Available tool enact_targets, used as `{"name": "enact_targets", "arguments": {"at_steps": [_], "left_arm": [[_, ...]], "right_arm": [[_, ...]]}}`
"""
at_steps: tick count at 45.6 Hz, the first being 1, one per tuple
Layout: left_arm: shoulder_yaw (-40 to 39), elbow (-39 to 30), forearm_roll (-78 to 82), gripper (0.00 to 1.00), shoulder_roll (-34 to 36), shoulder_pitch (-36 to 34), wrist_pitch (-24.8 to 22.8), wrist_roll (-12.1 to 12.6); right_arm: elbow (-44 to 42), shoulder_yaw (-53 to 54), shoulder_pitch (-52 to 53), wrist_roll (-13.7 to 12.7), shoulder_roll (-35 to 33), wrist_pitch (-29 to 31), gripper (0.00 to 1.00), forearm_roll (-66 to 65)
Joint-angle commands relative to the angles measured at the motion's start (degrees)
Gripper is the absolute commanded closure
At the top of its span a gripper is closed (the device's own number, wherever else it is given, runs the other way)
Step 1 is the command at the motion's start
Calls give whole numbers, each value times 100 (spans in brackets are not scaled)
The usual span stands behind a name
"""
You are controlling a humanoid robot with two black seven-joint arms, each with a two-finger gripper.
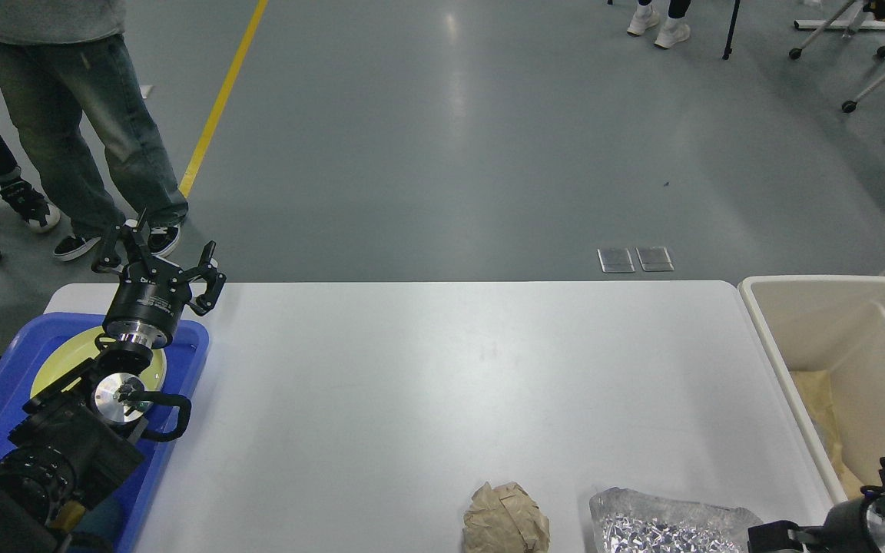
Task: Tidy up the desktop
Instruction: 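Move the right gripper down to the clear bag of silver foil, then close the right gripper on the foil bag edge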
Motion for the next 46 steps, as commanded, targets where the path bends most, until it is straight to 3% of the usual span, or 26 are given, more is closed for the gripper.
{"name": "enact_targets", "arguments": {"at_steps": [1, 12, 15, 20, 23, 26, 28, 29, 46], "left_arm": [[-3, 0, 0, 4, 0, 6, -7, 0], [-3, 0, 0, 4, 0, -2, 1, 0], [-3, 0, 0, 4, 0, 6, 1, 0], [-3, 0, 0, 4, 0, -2, 1, 0], [-3, 0, 0, 4, 0, 6, 1, 0], [-3, 0, 0, 4, 0, -2, 1, 0], [-3, 0, 0, 4, 0, -2, 1, 0], [-3, 0, 0, 4, 0, 6, 1, 0], [-3, 0, 0, 4, 0, 6, 1, 0]], "right_arm": [[-55, 24, -317, 245, -9, -501, 0, 0], [-634, 24, -923, 571, 105, -808, 0, -9], [-871, 24, -1134, 676, 193, -931, 6, 0], [-978, 24, -1231, 1010, 167, -1011, 38, 0], [-978, 24, -1258, 1203, 158, -1046, 63, 0], [-977, 32, -1258, 1230, 158, -1107, 81, 0], [-977, 32, -1258, 1239, 158, -1143, 88, 0], [-977, 32, -1258, 1248, 150, -1151, 100, 0], [-881, 41, -1302, 1257, 158, -1327, 100, 9]]}}
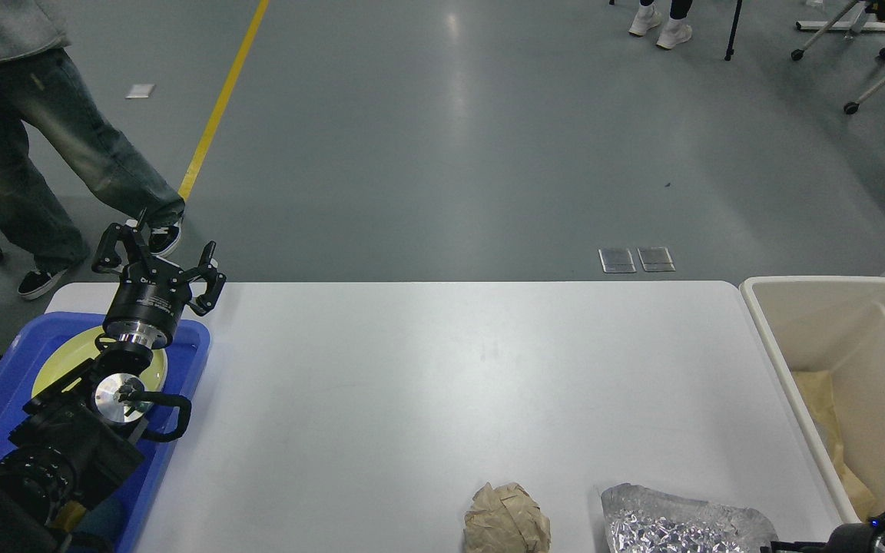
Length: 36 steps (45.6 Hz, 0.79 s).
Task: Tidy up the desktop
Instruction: 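Close the right gripper on the foil bag edge, then lift the foil bag with the right gripper and carry it over the bin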
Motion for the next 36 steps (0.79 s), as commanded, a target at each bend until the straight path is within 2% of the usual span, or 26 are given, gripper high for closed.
{"name": "enact_targets", "arguments": {"at_steps": [1, 19, 27, 31, 36], "left_arm": [[0, 0, 0, 4, 0, -3, -1, 0], [0, 0, 0, 4, 0, 6, -1, 0], [0, 0, 0, 4, 9, -3, -1, 0], [0, 0, 0, 4, 0, -3, -1, 0], [0, 0, 0, 4, 0, -3, -1, 0]], "right_arm": [[14, -1, -30, -1, 3, -4, 100, 1], [-4, -18, 435, 43, -313, -224, 100, 1], [102, -79, 1717, 403, -463, -154, 100, 9], [111, -132, 2535, 430, -419, -66, 100, 9], [102, -106, 3554, 412, -183, 338, 100, 27]]}}
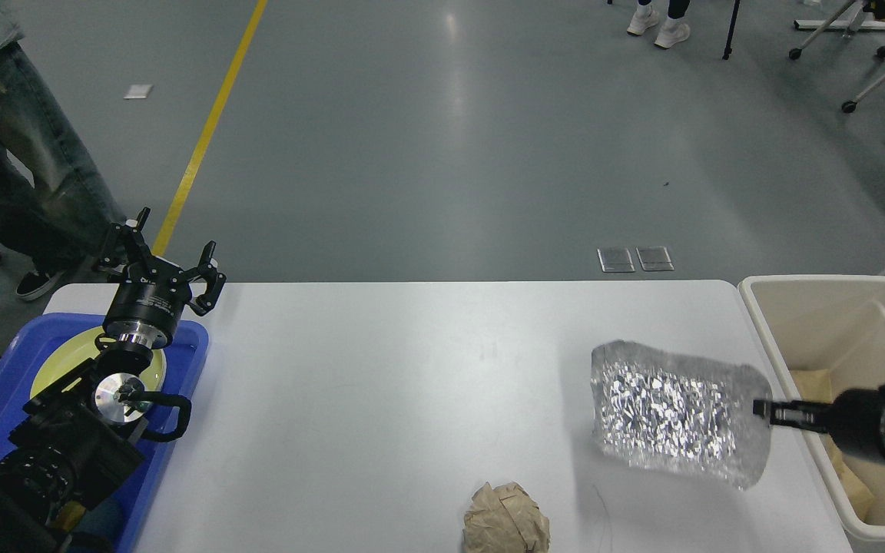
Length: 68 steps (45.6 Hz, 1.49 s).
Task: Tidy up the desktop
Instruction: 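Lift the foil bag with the right gripper and carry it over the bin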
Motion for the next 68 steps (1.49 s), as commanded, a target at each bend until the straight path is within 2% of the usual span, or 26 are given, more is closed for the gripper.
{"name": "enact_targets", "arguments": {"at_steps": [1, 8, 15, 22, 34, 39, 44, 49, 55, 61, 65, 68], "left_arm": [[0, 0, 0, 4, 0, -2, -1, 0], [0, 0, 0, 4, 0, 7, -1, 0], [0, 0, 0, 4, 0, -2, 8, 0], [0, 0, 0, 4, 0, 7, 8, 0], [0, 0, 0, 4, 0, 7, 8, 0], [0, 0, 0, 4, 0, -2, 8, 0], [0, 0, 0, 4, 0, -2, 8, 0], [0, 0, 0, 4, 0, 7, -1, 0], [0, 0, 0, 4, 0, -2, 8, 0], [0, 0, 0, 4, 0, -2, -1, 0], [0, 0, 0, 4, 0, -2, 8, 0], [0, 0, 0, 4, 0, -2, 8, 0]], "right_arm": [[-5, 23, 1230, -13, 307, 486, 100, 28], [-14, 154, 2382, -39, 966, 1268, 100, 63], [144, 497, 2857, -66, 1678, 1866, 100, 203], [935, 1033, 3288, -119, 1732, 2745, 100, 397], [321, 955, 2630, -119, 1705, 2816, 100, 406], [-504, 674, 1998, -119, 1530, 2781, 100, 441], [-1576, 779, 1058, -110, 1012, 2711, 100, 748], [-2841, 928, 197, -101, 695, 2711, 100, 1073], [-4748, 1130, -1288, -66, 510, 2676, 100, 1723], [-6813, 1744, -3045, -75, 624, 2684, 100, 2909], [-7693, 2351, -4109, -145, 1080, 2667, 100, 3998], [-8151, 2633, -4901, -197, 1371, 2404, 100, 4641]]}}
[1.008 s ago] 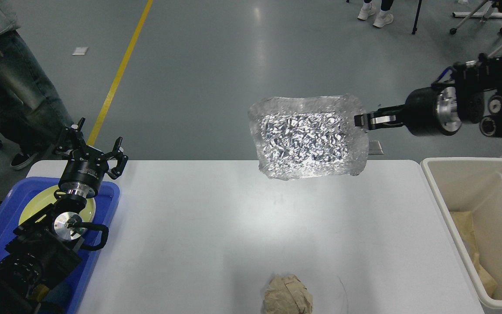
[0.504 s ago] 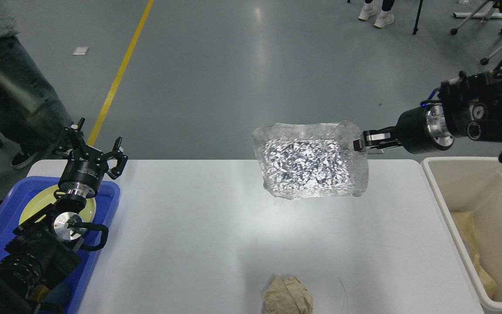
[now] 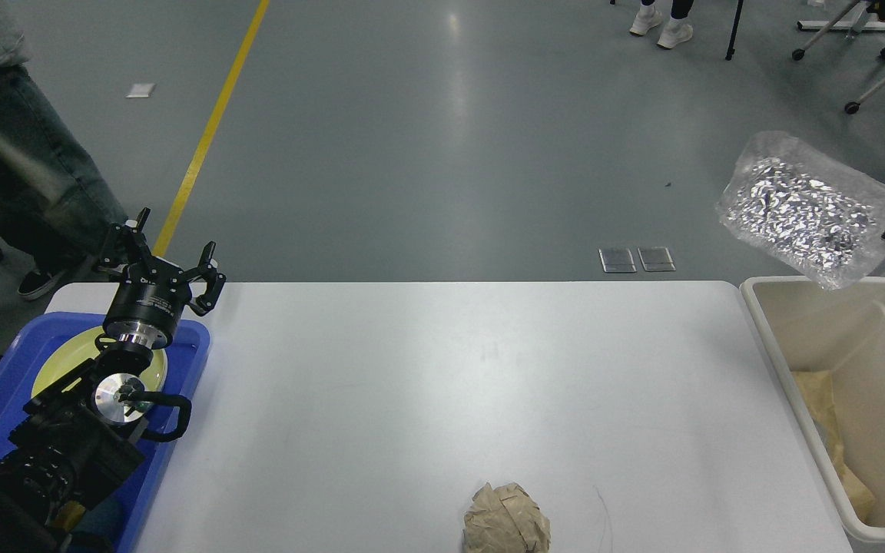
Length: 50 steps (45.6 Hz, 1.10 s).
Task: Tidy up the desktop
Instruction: 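Lift the foil bag with the right gripper and carry it over the bin, then open the right gripper to drop the foil bag into the bin, raise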
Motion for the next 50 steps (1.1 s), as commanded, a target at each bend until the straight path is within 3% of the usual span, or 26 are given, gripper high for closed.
{"name": "enact_targets", "arguments": {"at_steps": [1, 10, 11, 13, 32, 50], "left_arm": [[0, 0, 0, 4, 1, 7, 6, 0], [0, 0, 0, 4, 1, -1, 6, 0], [0, 0, 0, 4, 1, -1, 6, 0], [0, 0, 0, 4, 1, 7, 6, 0], [0, 0, 0, 4, 1, 7, 6, 0], [0, 0, 0, 4, 1, 7, 6, 0]], "right_arm": [[-948, 522, -1386, -111, 500, -402, 100, 1180], [-1019, 636, -1616, -296, 589, -1309, 100, 1339], [-1019, 636, -1625, -296, 589, -1309, 87, 1339], [-1010, 636, -1643, -304, 589, -1326, 0, 1322], [-1063, 645, -1581, -296, 668, -1379, 0, 1331], [-1001, 575, -387, -304, 1054, -1300, 0, 1243]]}}
